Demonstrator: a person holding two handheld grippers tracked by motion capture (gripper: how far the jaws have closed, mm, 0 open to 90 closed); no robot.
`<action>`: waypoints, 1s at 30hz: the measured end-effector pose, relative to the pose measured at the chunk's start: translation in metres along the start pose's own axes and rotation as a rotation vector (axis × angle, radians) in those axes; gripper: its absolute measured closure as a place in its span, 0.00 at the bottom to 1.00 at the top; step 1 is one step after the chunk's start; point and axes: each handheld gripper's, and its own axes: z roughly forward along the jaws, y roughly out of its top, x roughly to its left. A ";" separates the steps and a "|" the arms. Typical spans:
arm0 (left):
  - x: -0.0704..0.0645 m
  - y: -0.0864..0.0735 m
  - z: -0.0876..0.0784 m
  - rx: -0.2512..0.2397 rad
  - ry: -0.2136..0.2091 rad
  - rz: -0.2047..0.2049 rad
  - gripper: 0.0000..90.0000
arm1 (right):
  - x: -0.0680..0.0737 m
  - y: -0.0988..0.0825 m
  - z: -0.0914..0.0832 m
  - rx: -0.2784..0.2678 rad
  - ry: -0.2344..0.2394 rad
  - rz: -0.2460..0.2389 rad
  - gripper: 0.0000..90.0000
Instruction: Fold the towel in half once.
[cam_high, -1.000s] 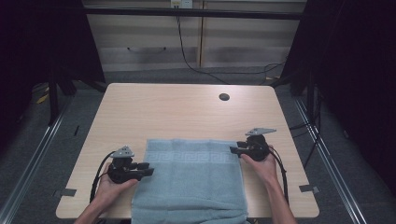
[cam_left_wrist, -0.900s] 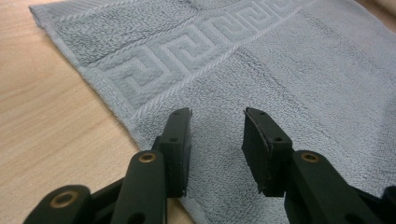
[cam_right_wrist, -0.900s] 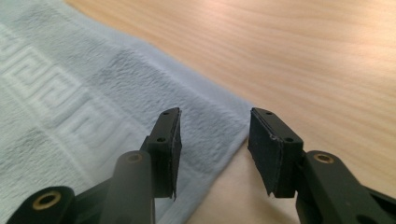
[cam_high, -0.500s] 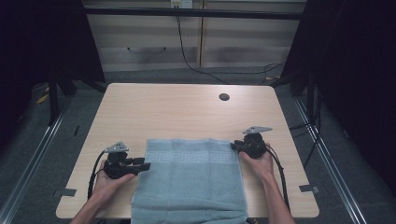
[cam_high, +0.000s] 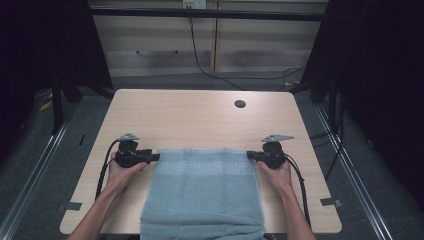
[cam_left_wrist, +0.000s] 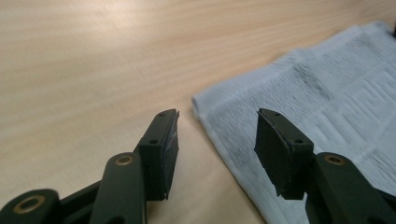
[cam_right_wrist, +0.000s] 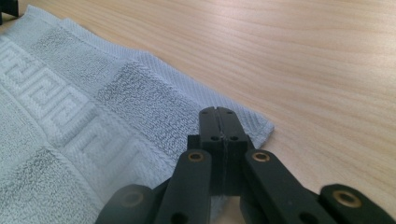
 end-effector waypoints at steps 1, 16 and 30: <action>0.002 0.002 0.002 0.005 -0.005 -0.018 0.55 | 0.000 0.000 0.001 -0.006 0.000 0.006 1.00; -0.007 0.010 0.021 -0.004 -0.003 0.033 0.48 | -0.006 0.004 0.008 -0.046 -0.095 0.013 0.57; -0.012 0.002 0.018 0.033 -0.064 0.129 0.95 | 0.010 0.004 0.019 -0.005 -0.022 -0.025 0.97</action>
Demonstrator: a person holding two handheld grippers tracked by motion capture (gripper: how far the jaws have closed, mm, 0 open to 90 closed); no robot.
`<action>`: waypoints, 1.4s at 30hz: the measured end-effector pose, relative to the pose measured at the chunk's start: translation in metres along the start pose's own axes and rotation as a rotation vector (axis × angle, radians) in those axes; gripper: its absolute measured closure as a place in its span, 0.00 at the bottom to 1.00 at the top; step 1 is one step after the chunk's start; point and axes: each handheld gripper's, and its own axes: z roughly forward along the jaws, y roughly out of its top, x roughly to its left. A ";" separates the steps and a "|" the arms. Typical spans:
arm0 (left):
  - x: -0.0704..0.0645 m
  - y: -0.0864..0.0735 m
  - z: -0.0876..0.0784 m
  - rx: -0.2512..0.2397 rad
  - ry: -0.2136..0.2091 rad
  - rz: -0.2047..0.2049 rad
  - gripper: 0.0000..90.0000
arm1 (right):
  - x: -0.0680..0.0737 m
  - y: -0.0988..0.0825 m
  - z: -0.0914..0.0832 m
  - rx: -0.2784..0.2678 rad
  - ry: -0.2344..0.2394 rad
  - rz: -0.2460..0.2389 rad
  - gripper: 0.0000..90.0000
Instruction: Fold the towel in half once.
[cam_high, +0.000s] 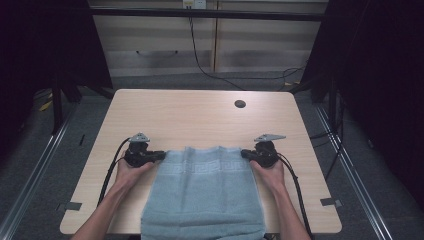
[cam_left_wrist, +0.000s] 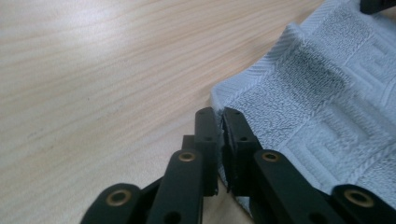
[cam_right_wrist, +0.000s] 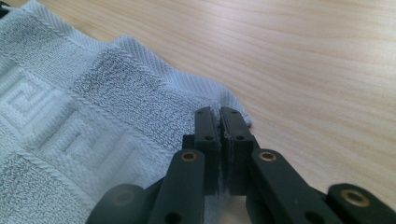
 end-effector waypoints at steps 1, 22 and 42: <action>0.000 0.000 -0.001 -0.003 -0.003 -0.013 0.96 | 0.000 0.000 0.000 -0.002 0.006 0.008 0.97; 0.001 0.034 -0.063 -0.221 -0.067 -0.076 0.97 | 0.008 0.049 -0.049 -0.191 0.102 0.021 0.97; -0.012 0.111 -0.122 -0.377 -0.045 -0.002 0.97 | 0.018 0.123 -0.111 -0.313 0.097 -0.072 0.98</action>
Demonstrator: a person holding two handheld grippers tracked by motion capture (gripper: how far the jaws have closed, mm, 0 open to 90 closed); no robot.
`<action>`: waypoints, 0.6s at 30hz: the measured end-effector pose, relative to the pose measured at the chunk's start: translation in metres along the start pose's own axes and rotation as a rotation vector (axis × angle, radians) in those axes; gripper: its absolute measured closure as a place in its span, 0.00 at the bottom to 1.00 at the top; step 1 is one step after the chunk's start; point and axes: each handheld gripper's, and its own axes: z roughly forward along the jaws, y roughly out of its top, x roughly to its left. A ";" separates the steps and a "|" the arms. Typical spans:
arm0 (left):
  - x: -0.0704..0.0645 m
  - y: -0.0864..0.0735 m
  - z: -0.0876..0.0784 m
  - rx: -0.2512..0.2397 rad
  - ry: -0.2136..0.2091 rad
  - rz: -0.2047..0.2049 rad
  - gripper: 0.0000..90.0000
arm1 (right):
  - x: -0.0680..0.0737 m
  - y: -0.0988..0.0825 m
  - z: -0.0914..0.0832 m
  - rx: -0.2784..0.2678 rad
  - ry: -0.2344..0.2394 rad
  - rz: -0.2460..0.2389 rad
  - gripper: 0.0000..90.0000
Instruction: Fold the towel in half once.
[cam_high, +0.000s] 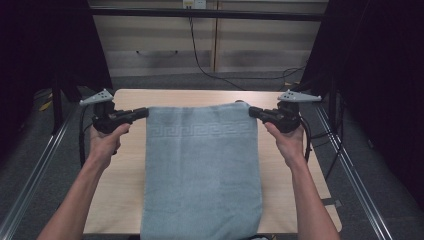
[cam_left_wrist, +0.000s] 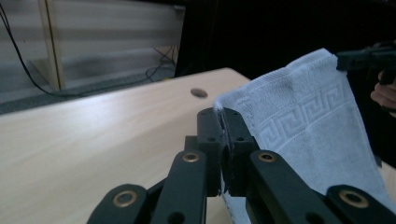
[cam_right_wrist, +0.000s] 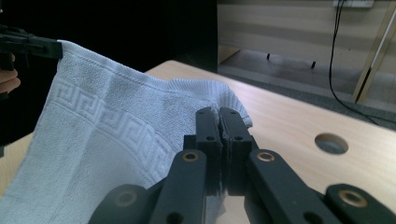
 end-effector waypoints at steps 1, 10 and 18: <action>0.000 0.004 -0.001 -0.004 0.007 -0.002 0.97 | 0.000 0.007 -0.001 -0.010 0.002 -0.008 0.98; 0.006 0.055 0.004 -0.047 0.051 0.011 0.97 | -0.004 0.055 0.002 -0.048 -0.039 -0.032 0.98; -0.001 0.095 0.008 -0.070 0.075 0.048 0.97 | -0.012 0.099 -0.001 -0.121 -0.085 -0.018 0.98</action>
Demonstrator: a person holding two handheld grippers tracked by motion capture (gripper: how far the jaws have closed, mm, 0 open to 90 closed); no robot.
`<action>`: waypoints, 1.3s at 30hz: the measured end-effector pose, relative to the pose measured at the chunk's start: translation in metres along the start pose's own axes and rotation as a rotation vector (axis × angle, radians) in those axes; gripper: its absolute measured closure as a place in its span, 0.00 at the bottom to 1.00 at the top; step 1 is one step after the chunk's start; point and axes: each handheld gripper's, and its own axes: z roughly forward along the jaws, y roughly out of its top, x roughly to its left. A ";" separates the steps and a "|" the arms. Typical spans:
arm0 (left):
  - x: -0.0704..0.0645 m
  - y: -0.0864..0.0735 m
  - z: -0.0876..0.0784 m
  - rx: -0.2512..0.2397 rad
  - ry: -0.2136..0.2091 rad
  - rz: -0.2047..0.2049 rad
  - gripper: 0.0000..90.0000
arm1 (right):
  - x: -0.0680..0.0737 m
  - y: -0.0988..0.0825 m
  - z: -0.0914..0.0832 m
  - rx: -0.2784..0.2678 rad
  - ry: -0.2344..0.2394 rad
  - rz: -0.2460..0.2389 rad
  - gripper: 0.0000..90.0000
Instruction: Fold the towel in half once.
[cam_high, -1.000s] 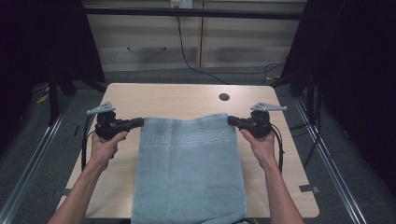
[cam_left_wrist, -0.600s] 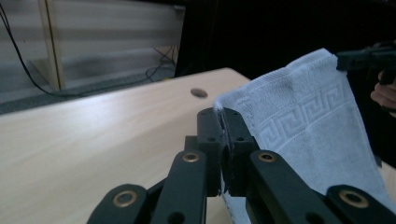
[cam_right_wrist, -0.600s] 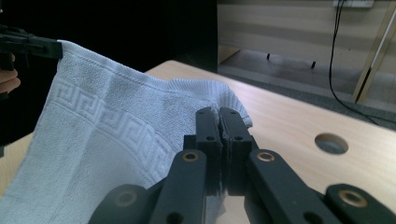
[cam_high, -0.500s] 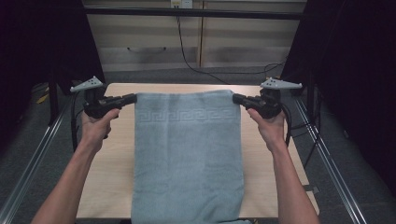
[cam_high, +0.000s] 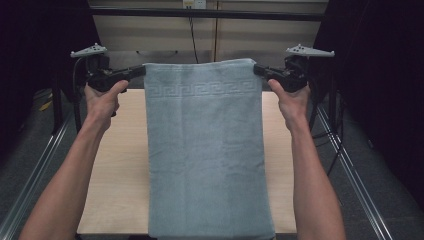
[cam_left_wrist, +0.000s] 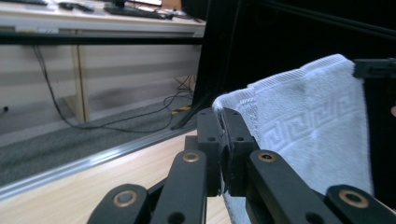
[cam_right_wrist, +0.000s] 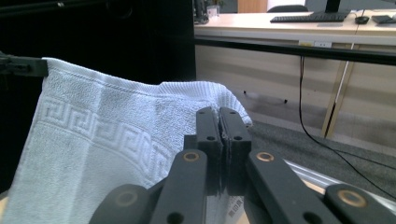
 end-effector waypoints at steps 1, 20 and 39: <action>-0.002 -0.001 -0.002 -0.003 -0.009 0.003 0.97 | 0.000 0.001 -0.001 -0.003 0.004 0.000 0.98; -0.072 -0.106 -0.095 0.008 -0.134 0.027 0.97 | 0.059 -0.102 -0.111 -0.029 0.136 -0.020 0.98; -0.094 -0.276 -0.066 0.457 -0.182 -0.138 0.97 | 0.082 -0.274 -0.116 0.375 0.122 0.118 0.98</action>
